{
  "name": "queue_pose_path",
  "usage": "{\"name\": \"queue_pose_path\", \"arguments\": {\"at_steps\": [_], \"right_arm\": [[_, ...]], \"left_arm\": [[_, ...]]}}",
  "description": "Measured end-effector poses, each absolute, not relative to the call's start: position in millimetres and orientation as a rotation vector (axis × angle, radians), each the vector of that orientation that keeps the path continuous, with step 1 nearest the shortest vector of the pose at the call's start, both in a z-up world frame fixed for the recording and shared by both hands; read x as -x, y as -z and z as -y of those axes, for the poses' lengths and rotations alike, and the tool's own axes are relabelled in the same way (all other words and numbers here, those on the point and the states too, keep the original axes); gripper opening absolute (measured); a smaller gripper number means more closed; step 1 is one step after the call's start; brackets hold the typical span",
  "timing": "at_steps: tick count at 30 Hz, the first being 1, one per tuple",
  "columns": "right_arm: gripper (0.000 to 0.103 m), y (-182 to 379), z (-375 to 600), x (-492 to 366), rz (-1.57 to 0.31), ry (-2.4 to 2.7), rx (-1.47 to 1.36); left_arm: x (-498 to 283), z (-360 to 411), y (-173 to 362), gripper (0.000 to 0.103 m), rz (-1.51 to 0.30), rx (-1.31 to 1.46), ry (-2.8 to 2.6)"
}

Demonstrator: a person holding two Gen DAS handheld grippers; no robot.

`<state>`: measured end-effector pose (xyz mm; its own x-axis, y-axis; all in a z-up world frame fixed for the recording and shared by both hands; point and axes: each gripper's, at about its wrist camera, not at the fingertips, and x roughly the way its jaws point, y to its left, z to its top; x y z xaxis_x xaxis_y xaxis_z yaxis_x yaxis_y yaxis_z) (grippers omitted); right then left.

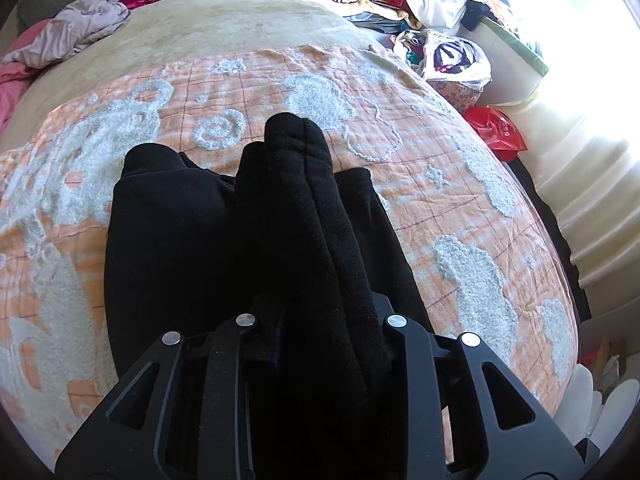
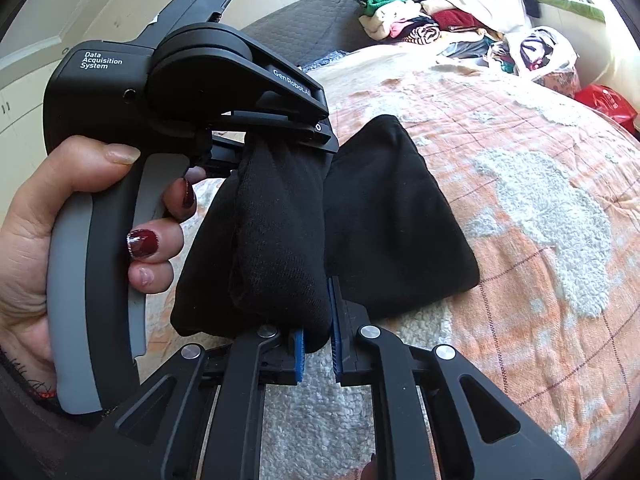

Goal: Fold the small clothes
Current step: 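Lift the held edge and fold it over the sweatshirt with both grippers, then lower the folded half onto the sweatshirt and open both grippers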

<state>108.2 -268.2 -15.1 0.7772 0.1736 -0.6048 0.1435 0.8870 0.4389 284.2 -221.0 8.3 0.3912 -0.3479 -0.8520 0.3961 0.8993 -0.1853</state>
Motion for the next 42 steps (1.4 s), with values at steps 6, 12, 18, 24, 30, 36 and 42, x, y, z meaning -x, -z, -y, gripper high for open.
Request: {"name": "queue_pose_path", "arguments": {"at_steps": [6, 12, 18, 24, 30, 36, 42], "right_arm": [[0.011, 19.5, 282.7, -108.4, -0.708, -0.019, -0.579], [0.011, 23.1, 292.9, -105.6, -0.717, -0.032, -0.661], [0.015, 29.3, 301.1, -107.3, -0.731, -0.043, -0.714], [0.02, 31.6, 301.9, -110.7, -0.743, -0.046, -0.723], [0.02, 37.9, 308.7, -121.1, -0.761, -0.044, -0.746], [0.025, 40.6, 320.5, -124.2, -0.766, -0.087, -0.82], [0.064, 27.0, 331.1, -131.9, -0.754, -0.174, -0.859]], "left_arm": [[-288.9, 234.8, 1.2, 0.022, -1.083, -0.076, 0.47], [-292.3, 242.0, 7.0, 0.025, -1.089, -0.087, 0.471], [-295.2, 244.4, 10.0, 0.028, -1.099, -0.079, 0.473], [-297.0, 243.4, 8.3, 0.039, -1.11, -0.052, 0.5], [-297.4, 229.7, -13.2, 0.056, -1.063, 0.078, 0.571], [-290.7, 188.6, -38.4, 0.056, -0.956, 0.134, 0.527], [-276.2, 136.3, -27.0, 0.056, -0.914, 0.086, 0.415]]}}
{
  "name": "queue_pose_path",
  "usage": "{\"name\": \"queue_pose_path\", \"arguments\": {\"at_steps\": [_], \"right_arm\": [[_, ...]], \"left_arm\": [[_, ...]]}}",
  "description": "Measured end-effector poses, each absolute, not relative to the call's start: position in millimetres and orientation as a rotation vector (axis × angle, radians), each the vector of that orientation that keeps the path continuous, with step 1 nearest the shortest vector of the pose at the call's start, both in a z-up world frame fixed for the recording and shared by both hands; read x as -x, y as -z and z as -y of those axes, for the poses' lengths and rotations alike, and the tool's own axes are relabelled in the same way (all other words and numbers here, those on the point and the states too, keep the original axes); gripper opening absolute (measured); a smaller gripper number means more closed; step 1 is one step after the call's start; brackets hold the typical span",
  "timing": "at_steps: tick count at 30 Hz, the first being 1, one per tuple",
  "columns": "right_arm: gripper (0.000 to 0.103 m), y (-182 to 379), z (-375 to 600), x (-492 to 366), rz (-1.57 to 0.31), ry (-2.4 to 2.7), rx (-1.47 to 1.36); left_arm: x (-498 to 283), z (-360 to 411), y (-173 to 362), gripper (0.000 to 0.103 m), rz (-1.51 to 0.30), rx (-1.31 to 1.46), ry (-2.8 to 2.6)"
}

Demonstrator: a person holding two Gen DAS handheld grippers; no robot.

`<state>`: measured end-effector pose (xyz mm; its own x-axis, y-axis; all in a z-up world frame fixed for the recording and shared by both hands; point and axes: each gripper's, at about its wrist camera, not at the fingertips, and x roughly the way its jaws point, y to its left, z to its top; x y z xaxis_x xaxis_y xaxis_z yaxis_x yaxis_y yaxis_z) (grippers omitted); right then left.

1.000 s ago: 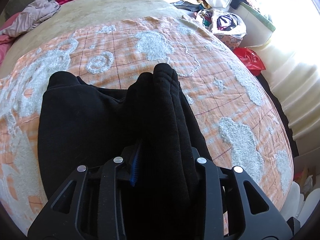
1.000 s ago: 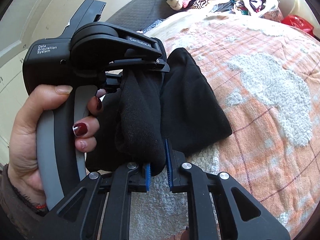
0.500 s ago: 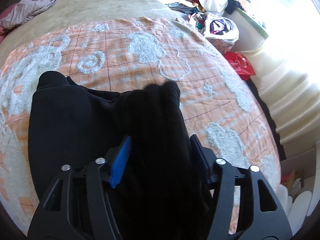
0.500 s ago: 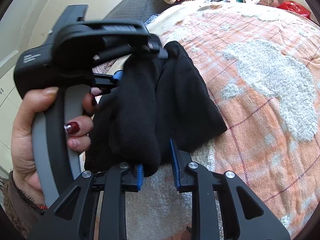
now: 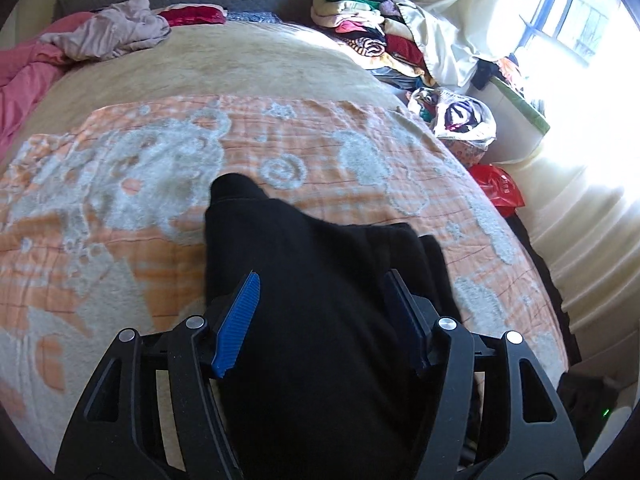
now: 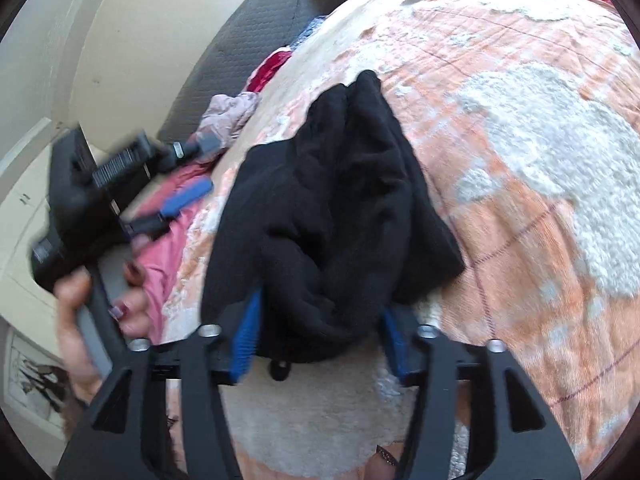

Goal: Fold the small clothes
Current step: 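Lower the folded half onto the sweatshirt and open both grippers, then press the folded bundle flat with both grippers, then withdraw them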

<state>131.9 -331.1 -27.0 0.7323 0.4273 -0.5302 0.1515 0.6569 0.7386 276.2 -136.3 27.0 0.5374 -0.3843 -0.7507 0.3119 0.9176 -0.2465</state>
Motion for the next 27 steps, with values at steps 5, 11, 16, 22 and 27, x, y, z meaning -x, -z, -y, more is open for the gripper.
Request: {"name": "queue_pose_path", "arguments": {"at_steps": [5, 11, 16, 22, 27], "right_arm": [[0.079, 16.0, 338.3, -172.7, -0.823, -0.227, -0.774], [0.057, 5.8, 335.4, -217.1, -0.882, -0.167, -0.548], [0.023, 15.0, 331.4, -232.6, -0.886, -0.162, -0.421], [0.019, -24.2, 303.5, -232.8, -0.703, -0.148, -0.137], [0.019, 15.2, 319.7, -247.1, -0.826, -0.085, -0.135]], "left_arm": [[-256.7, 111.7, -1.3, 0.056, -0.955, 0.035, 0.384], [-233.8, 112.0, 10.6, 0.059, -0.924, -0.019, 0.374], [-226.3, 120.1, 11.6, 0.059, -0.885, -0.061, 0.35], [-218.4, 127.2, 4.9, 0.059, -0.863, -0.077, 0.345], [-220.7, 136.5, 15.9, 0.059, -0.906, -0.081, 0.356]]}}
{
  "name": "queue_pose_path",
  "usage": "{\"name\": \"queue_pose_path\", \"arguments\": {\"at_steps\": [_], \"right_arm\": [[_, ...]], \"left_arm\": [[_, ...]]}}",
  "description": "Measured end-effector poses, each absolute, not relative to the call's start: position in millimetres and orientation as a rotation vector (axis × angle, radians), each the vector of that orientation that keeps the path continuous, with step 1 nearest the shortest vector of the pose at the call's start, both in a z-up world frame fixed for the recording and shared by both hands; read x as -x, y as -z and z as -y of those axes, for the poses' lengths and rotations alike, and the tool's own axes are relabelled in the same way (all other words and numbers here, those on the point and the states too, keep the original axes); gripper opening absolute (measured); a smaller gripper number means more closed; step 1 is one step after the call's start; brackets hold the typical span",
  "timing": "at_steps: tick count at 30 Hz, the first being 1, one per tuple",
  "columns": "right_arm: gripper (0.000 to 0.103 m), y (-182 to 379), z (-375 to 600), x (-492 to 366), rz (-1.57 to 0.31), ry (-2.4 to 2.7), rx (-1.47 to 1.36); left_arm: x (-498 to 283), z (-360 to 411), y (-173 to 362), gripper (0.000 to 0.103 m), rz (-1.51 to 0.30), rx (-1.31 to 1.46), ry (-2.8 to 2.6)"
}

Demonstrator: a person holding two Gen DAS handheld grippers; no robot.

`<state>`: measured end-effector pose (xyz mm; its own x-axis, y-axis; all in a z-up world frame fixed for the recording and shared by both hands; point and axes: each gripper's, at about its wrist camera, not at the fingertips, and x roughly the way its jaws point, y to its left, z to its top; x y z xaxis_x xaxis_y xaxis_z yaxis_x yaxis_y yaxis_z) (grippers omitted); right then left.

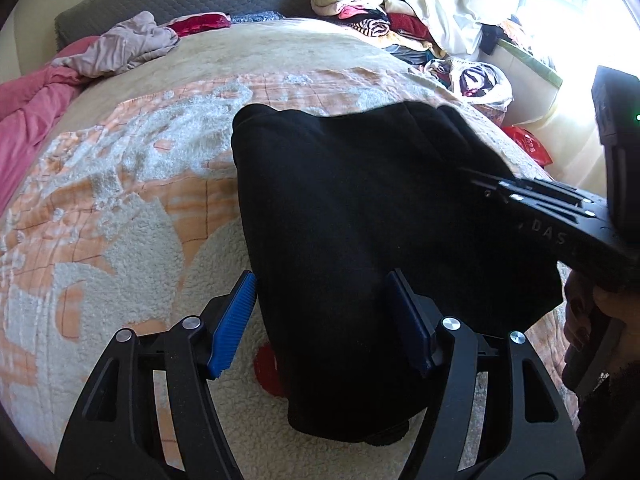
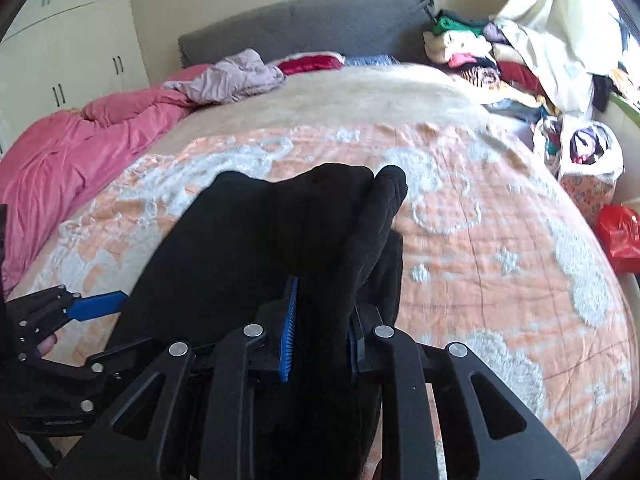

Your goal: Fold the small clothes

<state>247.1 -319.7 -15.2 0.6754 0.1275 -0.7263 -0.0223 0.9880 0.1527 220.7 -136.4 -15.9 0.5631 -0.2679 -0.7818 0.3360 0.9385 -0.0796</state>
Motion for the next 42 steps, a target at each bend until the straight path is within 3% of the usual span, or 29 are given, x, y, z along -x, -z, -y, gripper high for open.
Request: {"name": "queue_pose_path", "arguments": {"at_steps": [3, 5, 7, 10, 16, 22, 24, 31, 33, 35, 36, 37, 42], "right_arm": [[0.022, 29.1, 333.1, -245.6, -0.845, -0.074, -0.219], [0.042, 28.9, 337.0, -240.8, -0.843, -0.026, -0.206], [0.051, 32.9, 338.6, -235.3, -0.832, 0.01, -0.194], [0.051, 31.6, 340.6, -230.8, -0.839, 0.032, -0.246], [0.062, 20.2, 331.7, -215.5, -0.826, 0.085, -0.176], [0.063, 2.0, 334.2, -194.0, -0.765, 0.109, -0.175], [0.065, -4.4, 336.7, -184.6, -0.741, 0.112, -0.193], [0.092, -33.8, 336.5, -145.7, -0.623, 0.116, -0.227], [0.093, -41.0, 336.3, -132.4, -0.588, 0.108, -0.238], [0.096, -48.0, 335.2, -119.2, -0.552, 0.103, -0.238], [0.097, -50.8, 334.0, -111.0, -0.531, 0.1, -0.235], [0.098, -53.5, 332.6, -103.3, -0.515, 0.095, -0.23], [0.098, -56.9, 321.1, -63.2, -0.455, 0.068, -0.208]], "left_arm": [[-218.5, 139.1, 20.6, 0.059, -0.909, -0.084, 0.353], [-217.1, 138.4, 20.7, 0.06, -0.91, -0.08, 0.35], [-217.5, 137.3, 21.7, 0.06, -0.914, -0.072, 0.354], [-218.9, 136.8, 23.8, 0.061, -0.919, -0.074, 0.355], [-220.3, 128.2, 27.6, 0.062, -0.94, -0.007, 0.365], [-213.1, 125.5, 19.2, 0.063, -0.939, 0.0, 0.355], [-209.1, 122.9, 15.2, 0.068, -0.932, 0.004, 0.344], [-185.0, 112.6, -9.0, 0.074, -0.882, 0.02, 0.352], [-176.5, 110.1, -15.3, 0.082, -0.856, 0.006, 0.344], [-169.8, 107.4, -21.0, 0.083, -0.832, 0.001, 0.334], [-166.3, 105.9, -23.7, 0.092, -0.823, 0.004, 0.331], [-161.1, 103.4, -26.2, 0.094, -0.811, 0.01, 0.328], [-138.4, 93.7, -31.3, 0.094, -0.785, 0.031, 0.34]]}}
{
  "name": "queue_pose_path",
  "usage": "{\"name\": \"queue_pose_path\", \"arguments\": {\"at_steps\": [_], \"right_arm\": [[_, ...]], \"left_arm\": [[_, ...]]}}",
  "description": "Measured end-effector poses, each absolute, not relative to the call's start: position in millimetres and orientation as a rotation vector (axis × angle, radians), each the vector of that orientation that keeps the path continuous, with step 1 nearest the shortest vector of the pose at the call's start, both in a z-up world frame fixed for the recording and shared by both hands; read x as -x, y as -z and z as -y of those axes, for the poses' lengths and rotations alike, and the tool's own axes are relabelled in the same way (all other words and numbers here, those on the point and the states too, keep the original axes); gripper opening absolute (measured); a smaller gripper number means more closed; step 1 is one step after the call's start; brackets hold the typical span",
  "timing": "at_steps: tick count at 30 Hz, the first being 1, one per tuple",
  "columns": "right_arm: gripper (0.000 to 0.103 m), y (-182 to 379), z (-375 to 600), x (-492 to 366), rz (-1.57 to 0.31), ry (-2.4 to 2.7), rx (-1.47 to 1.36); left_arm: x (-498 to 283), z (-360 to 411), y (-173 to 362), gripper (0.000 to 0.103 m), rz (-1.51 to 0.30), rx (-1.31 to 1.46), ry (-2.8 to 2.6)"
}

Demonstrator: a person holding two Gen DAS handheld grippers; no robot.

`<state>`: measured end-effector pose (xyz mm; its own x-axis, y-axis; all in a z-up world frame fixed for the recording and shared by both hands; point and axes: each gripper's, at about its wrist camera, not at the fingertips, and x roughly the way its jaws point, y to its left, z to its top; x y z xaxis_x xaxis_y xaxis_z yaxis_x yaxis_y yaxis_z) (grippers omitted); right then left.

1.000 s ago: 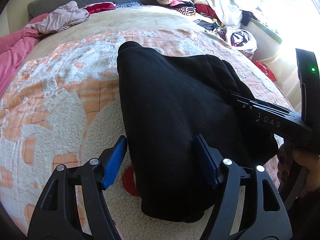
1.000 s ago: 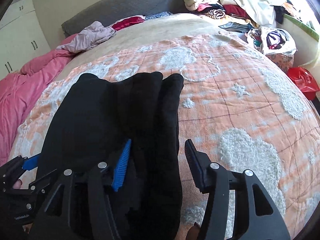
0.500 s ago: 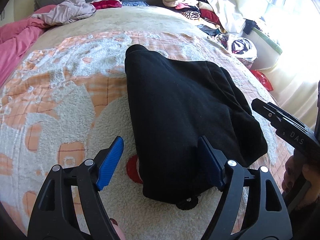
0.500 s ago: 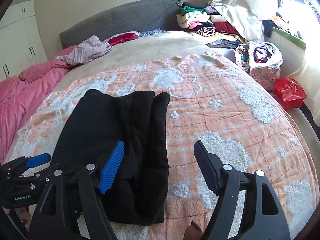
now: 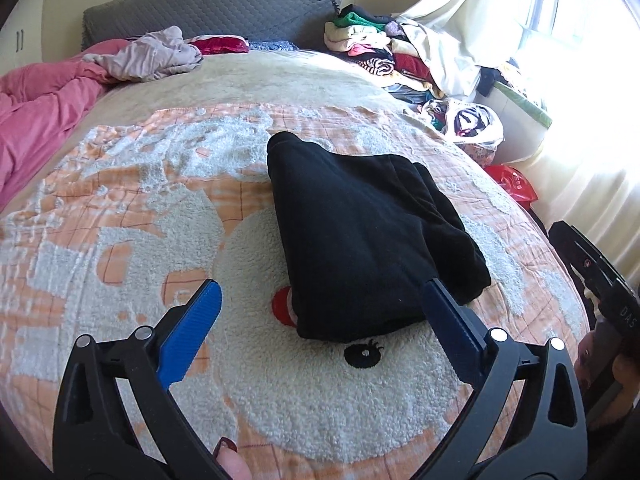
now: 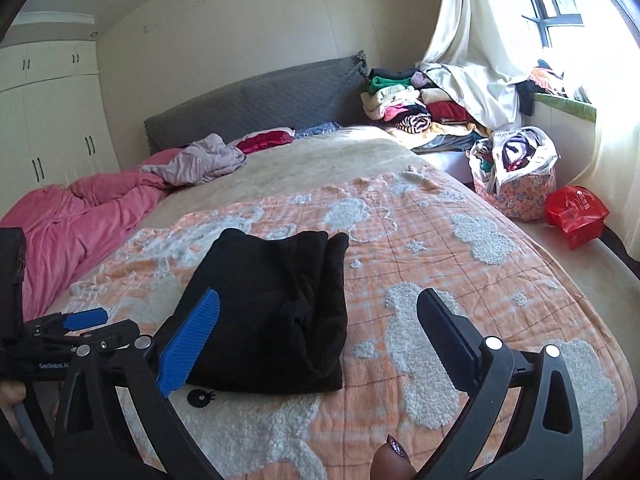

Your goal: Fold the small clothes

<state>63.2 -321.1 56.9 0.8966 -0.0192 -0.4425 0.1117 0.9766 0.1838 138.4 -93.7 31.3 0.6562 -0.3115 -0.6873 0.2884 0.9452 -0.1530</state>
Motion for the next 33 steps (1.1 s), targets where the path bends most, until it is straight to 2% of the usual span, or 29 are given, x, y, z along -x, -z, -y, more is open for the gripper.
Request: {"name": "queue_pose_path", "arguments": {"at_steps": [15, 23, 33], "right_arm": [[0.098, -17.3, 276.9, 12.5, -0.491, 0.052, -0.204], [0.099, 8.7, 252.5, 15.1, -0.576, 0.058, -0.156], [0.099, 13.5, 244.6, 9.1, -0.576, 0.081, -0.077]], "left_arm": [[-65.2, 61.4, 1.4, 0.094, -0.75, -0.019, 0.302], [-53.1, 62.1, 21.0, 0.094, -0.789, -0.006, 0.307], [-52.2, 56.1, 23.8, 0.094, -0.799, 0.034, 0.271]]}}
